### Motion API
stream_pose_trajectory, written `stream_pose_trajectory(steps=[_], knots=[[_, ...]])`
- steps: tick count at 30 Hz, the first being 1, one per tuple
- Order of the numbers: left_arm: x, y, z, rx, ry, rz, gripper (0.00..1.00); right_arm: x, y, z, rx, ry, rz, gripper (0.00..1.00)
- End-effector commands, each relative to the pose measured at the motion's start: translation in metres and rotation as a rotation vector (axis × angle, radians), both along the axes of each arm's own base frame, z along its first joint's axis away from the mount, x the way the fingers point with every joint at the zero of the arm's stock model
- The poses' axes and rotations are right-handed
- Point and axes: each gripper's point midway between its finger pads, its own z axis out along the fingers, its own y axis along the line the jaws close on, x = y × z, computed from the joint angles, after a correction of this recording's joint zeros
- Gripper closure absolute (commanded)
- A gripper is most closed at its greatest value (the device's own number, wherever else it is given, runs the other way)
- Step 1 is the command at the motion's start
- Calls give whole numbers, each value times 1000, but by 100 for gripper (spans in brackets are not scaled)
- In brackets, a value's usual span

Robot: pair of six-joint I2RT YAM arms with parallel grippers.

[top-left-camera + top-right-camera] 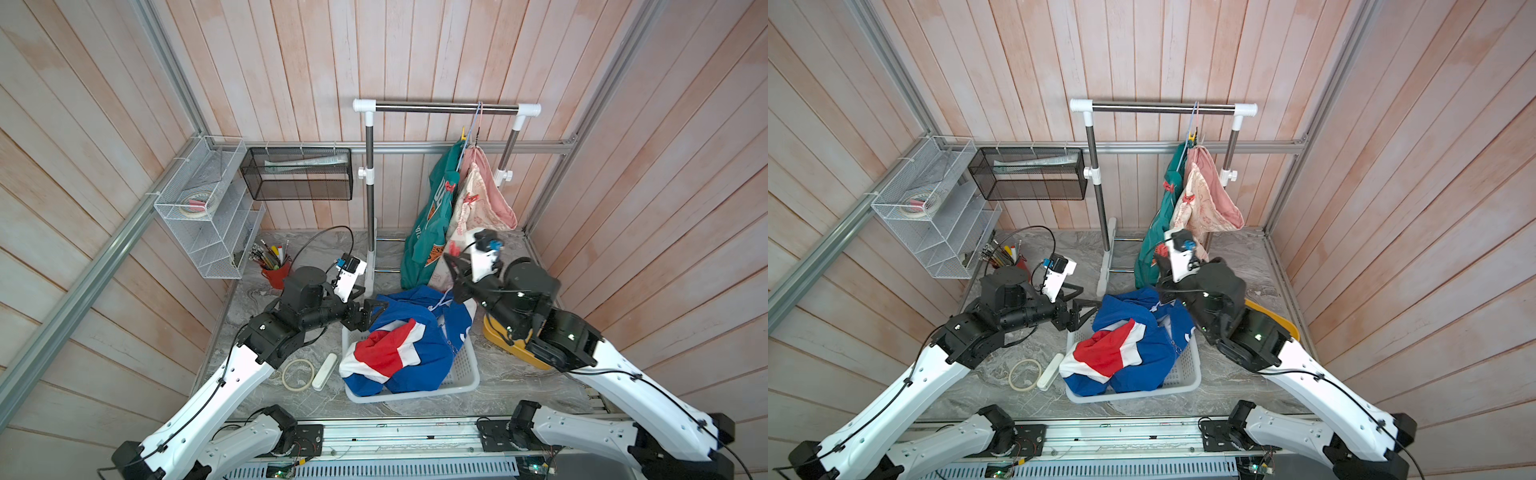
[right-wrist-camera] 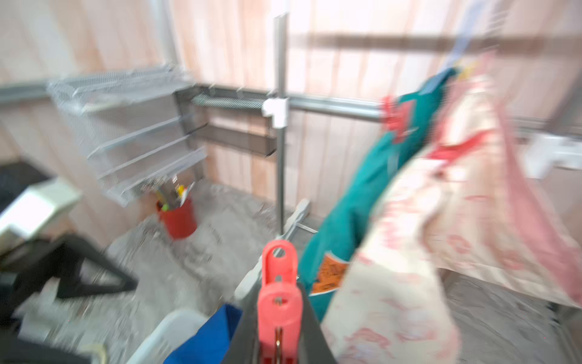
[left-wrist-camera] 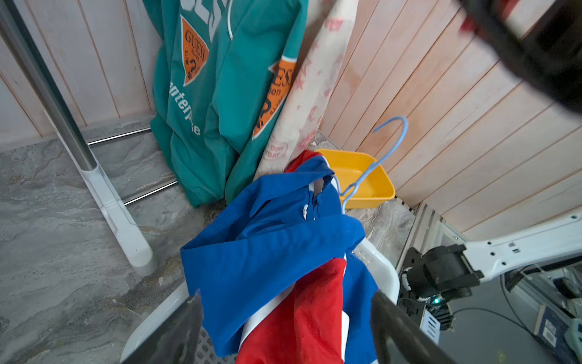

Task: Remove the clothespins securing jackets to the hanger
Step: Place the clothespin in the storage box, then pick up the hanger from the basket.

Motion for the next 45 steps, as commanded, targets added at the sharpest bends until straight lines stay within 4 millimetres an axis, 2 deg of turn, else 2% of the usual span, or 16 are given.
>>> stream_pose_trajectory(steps=[1,3,5,7,11,15,18,20,23,26,29,32,34,37,41,45], knots=[[-15,-18,-21,104,-57,-86,15,17,-82,-26,110,140,-312,100],[-20,-28,-29,128,-51,-118,15,27,-120,-51,142,218,-415,100],[-23,-34,-37,141,-44,-139,15,37,-150,-79,202,295,-459,100],[-25,-39,-45,174,-47,-148,15,44,-179,-117,272,376,-512,100],[-24,-43,-64,238,-37,-150,15,50,-218,-187,413,496,-587,100],[-26,-45,-76,268,-23,-160,17,50,-234,-256,510,615,-634,100],[-32,-48,-81,272,-21,-182,17,49,-241,-299,545,685,-672,100],[-37,-50,-84,279,-24,-206,17,50,-243,-319,553,720,-685,100],[-40,-53,-90,295,-21,-221,17,52,-249,-337,548,744,-714,98],[-37,-53,-96,312,-13,-211,17,52,-253,-354,543,786,-738,83],[-37,-55,-98,311,-9,-210,17,52,-254,-363,538,809,-743,65],[-37,-56,-100,309,-5,-214,21,52,-255,-363,531,804,-743,55],[-37,-56,-101,314,-1,-214,24,54,-253,-357,517,797,-719,53],[-37,-55,-104,319,4,-212,27,61,-239,-330,444,741,-662,53],[-36,-55,-111,333,10,-212,32,69,-185,-272,295,603,-489,52],[-27,-56,-117,355,9,-173,37,54,-138,-226,234,476,-319,52]])
